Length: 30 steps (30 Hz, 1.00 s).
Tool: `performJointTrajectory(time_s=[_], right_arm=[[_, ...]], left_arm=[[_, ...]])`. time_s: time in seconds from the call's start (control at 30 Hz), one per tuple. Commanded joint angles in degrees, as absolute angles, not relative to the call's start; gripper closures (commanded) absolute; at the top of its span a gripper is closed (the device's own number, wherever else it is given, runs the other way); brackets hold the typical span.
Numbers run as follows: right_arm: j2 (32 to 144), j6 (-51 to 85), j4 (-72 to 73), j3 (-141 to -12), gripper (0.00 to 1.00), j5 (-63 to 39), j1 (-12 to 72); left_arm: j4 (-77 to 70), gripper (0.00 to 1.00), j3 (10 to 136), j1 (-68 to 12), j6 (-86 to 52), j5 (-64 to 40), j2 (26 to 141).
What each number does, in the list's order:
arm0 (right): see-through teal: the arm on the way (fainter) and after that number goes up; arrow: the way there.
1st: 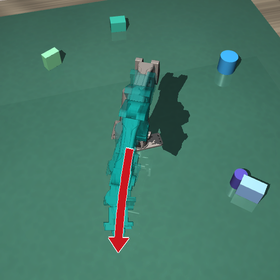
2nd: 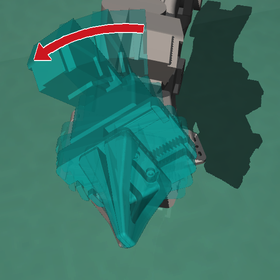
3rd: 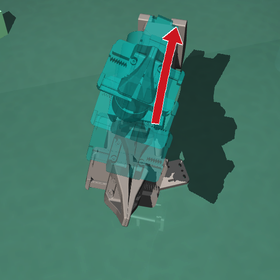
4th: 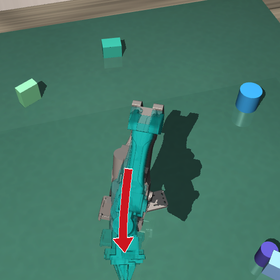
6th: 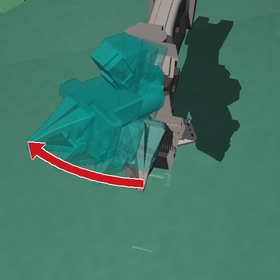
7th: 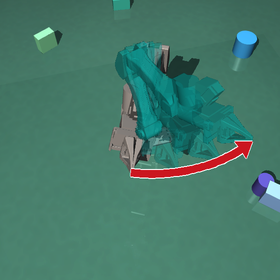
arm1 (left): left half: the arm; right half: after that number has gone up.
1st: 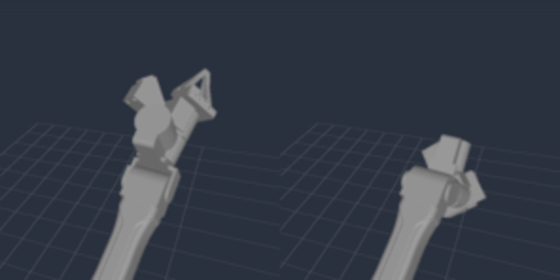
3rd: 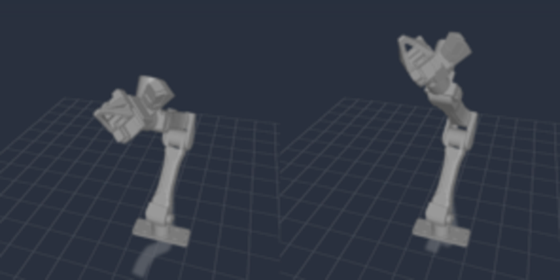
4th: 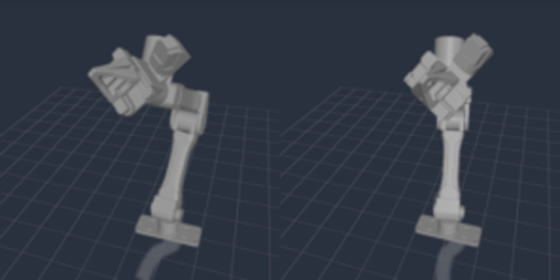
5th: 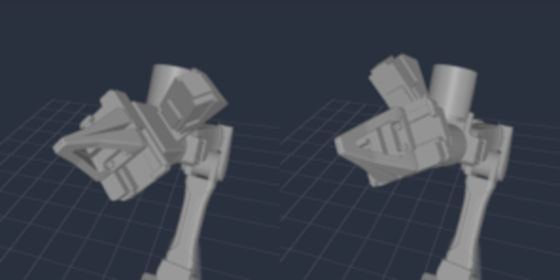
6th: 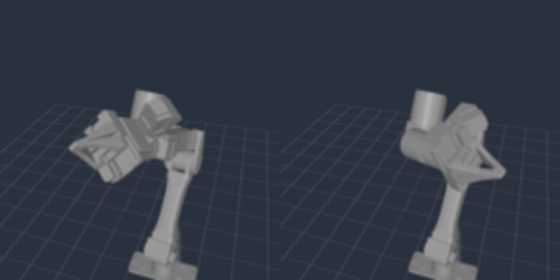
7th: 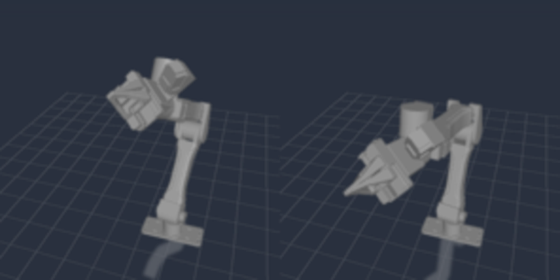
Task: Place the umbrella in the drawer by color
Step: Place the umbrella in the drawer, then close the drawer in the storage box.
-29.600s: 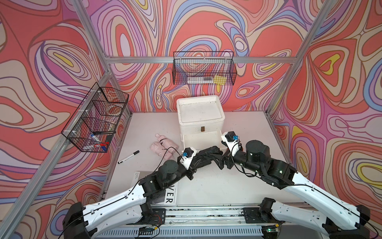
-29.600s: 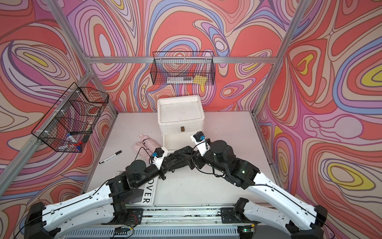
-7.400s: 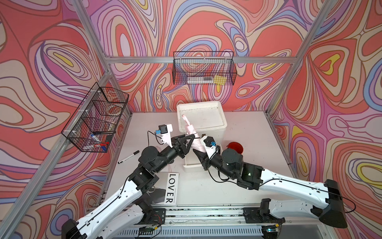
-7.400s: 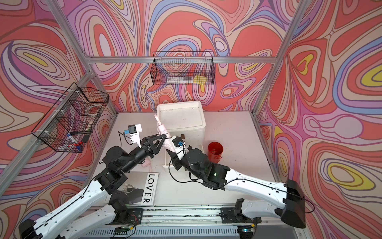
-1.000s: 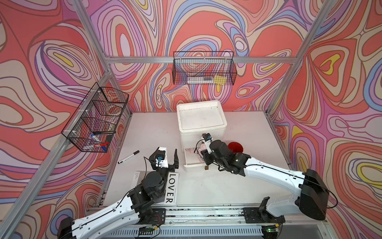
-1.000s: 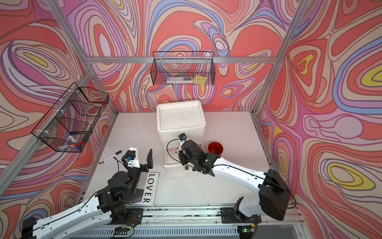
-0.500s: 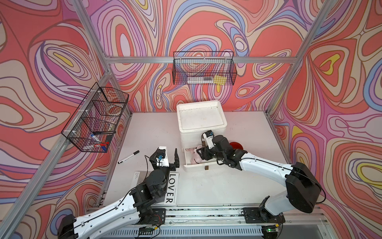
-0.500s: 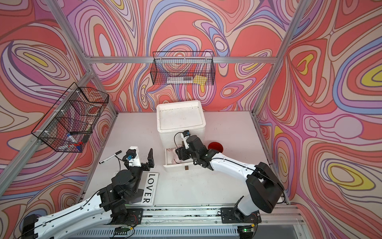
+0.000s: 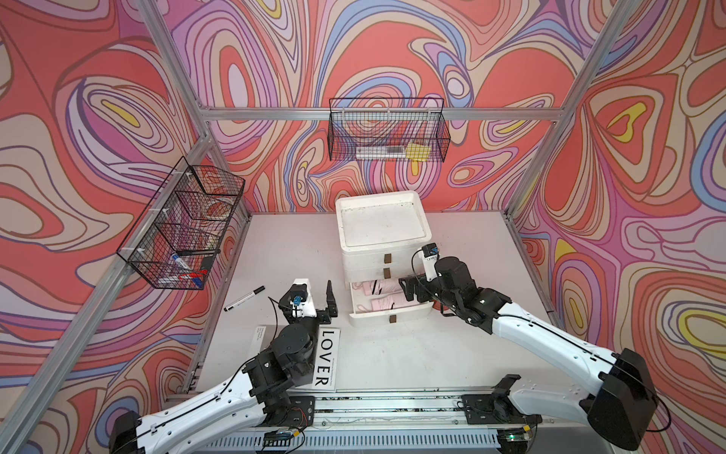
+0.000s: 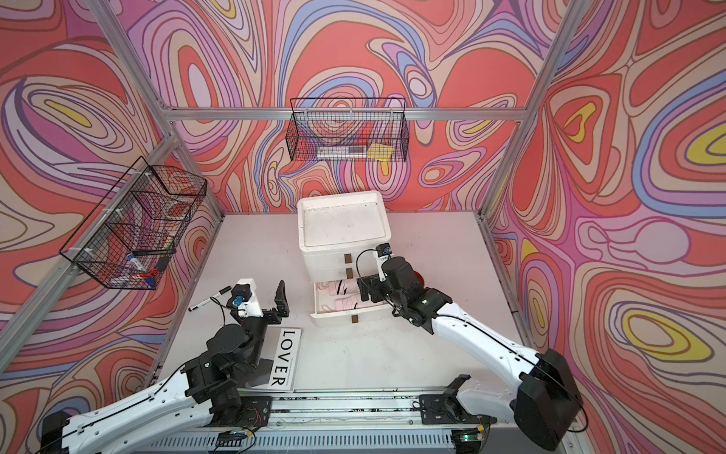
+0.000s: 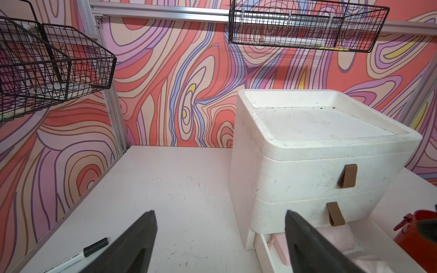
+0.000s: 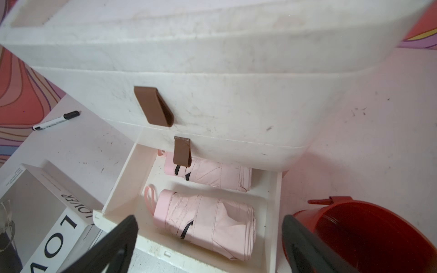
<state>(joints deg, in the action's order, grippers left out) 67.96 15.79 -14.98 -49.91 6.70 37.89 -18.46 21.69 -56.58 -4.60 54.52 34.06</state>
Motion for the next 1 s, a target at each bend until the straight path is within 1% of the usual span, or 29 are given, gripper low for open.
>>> performJointTrajectory(time_s=[0.0,0.1,0.17,0.23,0.3,0.47,0.57,0.7,0.8,0.97], right_arm=[[65.1,13.7,-16.7,-50.3,0.02,11.0,38.0],[63.0,13.2,-16.0,-49.3,0.02,12.0,38.0],[61.6,12.8,-14.9,-48.0,0.02,12.0,38.0],[60.6,11.9,-13.4,-46.4,0.02,11.8,38.0],[60.0,10.1,-11.7,-44.6,0.02,11.0,38.0],[58.0,9.0,-5.5,-38.5,0.02,11.4,38.0],[56.0,8.5,0.3,-33.8,0.02,12.0,38.0],[53.7,6.9,5.1,-29.3,0.02,12.3,38.0],[52.3,6.8,8.1,-26.9,0.02,11.3,38.0],[52.1,7.5,8.8,-25.8,0.02,10.4,38.0]], left_arm=[[-20.0,0.09,21.9,-56.3,-5.5,55.4,35.4],[-21.0,0.07,22.0,-56.3,-5.2,55.6,37.1],[-22.2,0.01,21.9,-56.2,-5.1,56.8,38.8],[-23.1,0.01,21.6,-55.2,-7.4,58.9,40.5],[-19.3,0.01,22.4,-53.2,-13.3,59.2,42.1],[-5.0,0.01,27.5,-45.6,-28.2,50.6,44.9],[-2.0,0.01,31.1,-42.7,-33.4,48.8,47.0],[-2.9,0.01,36.3,-40.7,-32.5,46.8,50.4],[-2.1,0.01,42.0,-38.3,-31.8,40.8,54.5],[-2.8,0.01,52.9,-35.7,-30.2,34.6,65.4]])
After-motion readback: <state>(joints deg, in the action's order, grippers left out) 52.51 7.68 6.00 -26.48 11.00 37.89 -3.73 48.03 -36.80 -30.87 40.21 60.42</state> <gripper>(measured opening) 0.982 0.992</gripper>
